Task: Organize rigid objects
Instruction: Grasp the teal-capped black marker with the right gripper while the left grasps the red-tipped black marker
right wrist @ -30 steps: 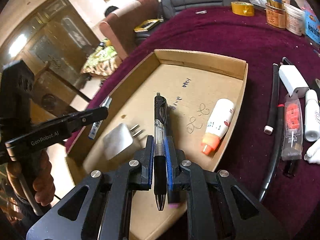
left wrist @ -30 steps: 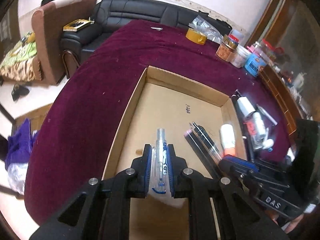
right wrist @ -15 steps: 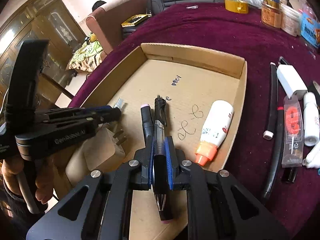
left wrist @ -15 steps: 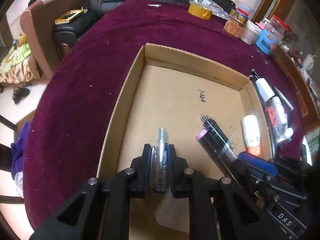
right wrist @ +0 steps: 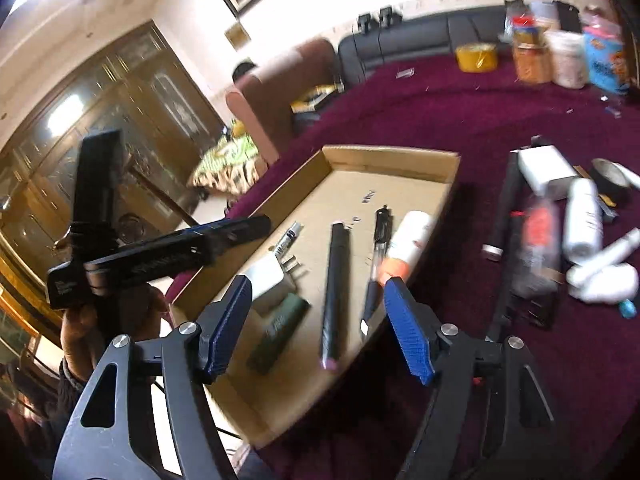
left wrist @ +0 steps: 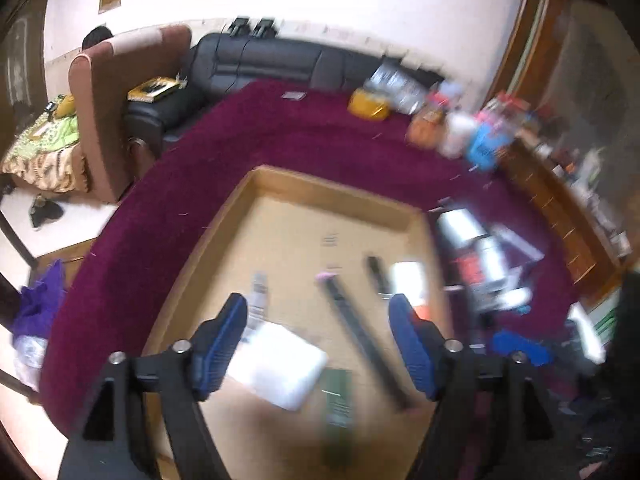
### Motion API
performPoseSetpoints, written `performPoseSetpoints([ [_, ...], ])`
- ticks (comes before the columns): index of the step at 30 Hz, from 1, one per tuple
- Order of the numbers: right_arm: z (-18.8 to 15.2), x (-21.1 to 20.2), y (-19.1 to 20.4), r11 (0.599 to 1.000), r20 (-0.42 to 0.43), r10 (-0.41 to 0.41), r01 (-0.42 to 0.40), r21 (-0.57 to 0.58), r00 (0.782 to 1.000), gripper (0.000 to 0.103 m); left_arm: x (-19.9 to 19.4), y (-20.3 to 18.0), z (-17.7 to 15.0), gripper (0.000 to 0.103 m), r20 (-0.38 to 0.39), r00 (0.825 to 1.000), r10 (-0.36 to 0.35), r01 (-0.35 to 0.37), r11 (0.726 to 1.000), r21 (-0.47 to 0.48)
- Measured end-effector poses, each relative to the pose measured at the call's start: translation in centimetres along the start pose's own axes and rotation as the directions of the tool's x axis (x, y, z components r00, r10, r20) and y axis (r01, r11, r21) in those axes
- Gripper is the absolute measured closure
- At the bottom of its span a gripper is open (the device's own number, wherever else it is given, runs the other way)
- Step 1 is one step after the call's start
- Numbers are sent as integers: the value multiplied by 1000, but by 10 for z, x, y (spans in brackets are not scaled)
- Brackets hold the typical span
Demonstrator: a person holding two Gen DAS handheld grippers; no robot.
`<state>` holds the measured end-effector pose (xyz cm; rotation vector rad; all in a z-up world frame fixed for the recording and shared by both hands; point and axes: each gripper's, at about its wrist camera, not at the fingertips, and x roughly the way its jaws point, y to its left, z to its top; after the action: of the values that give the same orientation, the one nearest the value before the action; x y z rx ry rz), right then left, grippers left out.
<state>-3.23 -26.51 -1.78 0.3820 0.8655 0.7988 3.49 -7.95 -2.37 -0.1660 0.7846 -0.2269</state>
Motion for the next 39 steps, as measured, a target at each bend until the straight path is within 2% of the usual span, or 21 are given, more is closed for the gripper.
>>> performPoseSetpoints([
  [3, -16, -22, -29, 997, -6, -10, 10, 71, 1000, 33, 5, -32, -11, 26, -20, 996, -87, 87, 996, 17],
  [5, -22, -34, -50, 993, -4, -26, 26, 119, 1000, 33, 13, -52, -12, 26, -45, 992, -120, 123, 991, 49],
  [10, -22, -67, -105, 957, 44, -110, 94, 274, 993, 33, 33, -102, -12, 26, -110, 980, -168, 183, 972, 150],
  [16, -6, -88, -147, 899, 43, -269, 235, 370, 962, 35, 39, -127, -19, 26, -142, 976, -166, 193, 959, 208],
  [18, 0, -88, -165, 869, 23, -300, 264, 419, 954, 43, 39, -132, -25, 26, -154, 975, -163, 194, 957, 214],
  [22, 9, -84, -196, 825, -27, -370, 342, 451, 929, 50, 40, -133, -31, 26, -169, 976, -140, 176, 959, 220],
  [24, 14, -79, -210, 792, -59, -416, 393, 468, 908, 58, 41, -132, -32, 26, -174, 976, -135, 172, 960, 221],
  [26, 23, -73, -220, 757, -85, -464, 444, 480, 882, 59, 41, -133, -33, 26, -178, 976, -122, 161, 961, 226],
  [28, 31, -69, -225, 711, -108, -536, 516, 477, 838, 59, 42, -134, -33, 26, -181, 978, -108, 149, 961, 232],
  [30, 32, -65, -233, 682, -126, -570, 553, 478, 812, 59, 46, -136, -33, 27, -191, 976, -102, 147, 960, 239],
  [31, 35, -61, -231, 676, -131, -591, 577, 458, 796, 61, 48, -137, -33, 28, -195, 976, -98, 144, 960, 241],
  [32, 38, -55, -227, 659, -150, -632, 629, 411, 760, 68, 50, -138, -32, 32, -201, 975, -93, 142, 959, 244],
  [33, 40, -52, -225, 651, -153, -649, 648, 394, 745, 73, 53, -140, -32, 37, -209, 974, -87, 140, 958, 251],
  [34, 40, -50, -223, 651, -154, -653, 653, 386, 742, 76, 58, -142, -31, 38, -220, 972, -80, 137, 956, 260],
  [36, 39, -50, -220, 658, -154, -645, 646, 386, 748, 79, 68, -146, -29, 43, -239, 969, -63, 129, 954, 271],
  [39, 27, -56, -213, 681, -150, -613, 615, 398, 776, 84, 91, -154, -27, 50, -294, 955, -36, 125, 948, 291],
])
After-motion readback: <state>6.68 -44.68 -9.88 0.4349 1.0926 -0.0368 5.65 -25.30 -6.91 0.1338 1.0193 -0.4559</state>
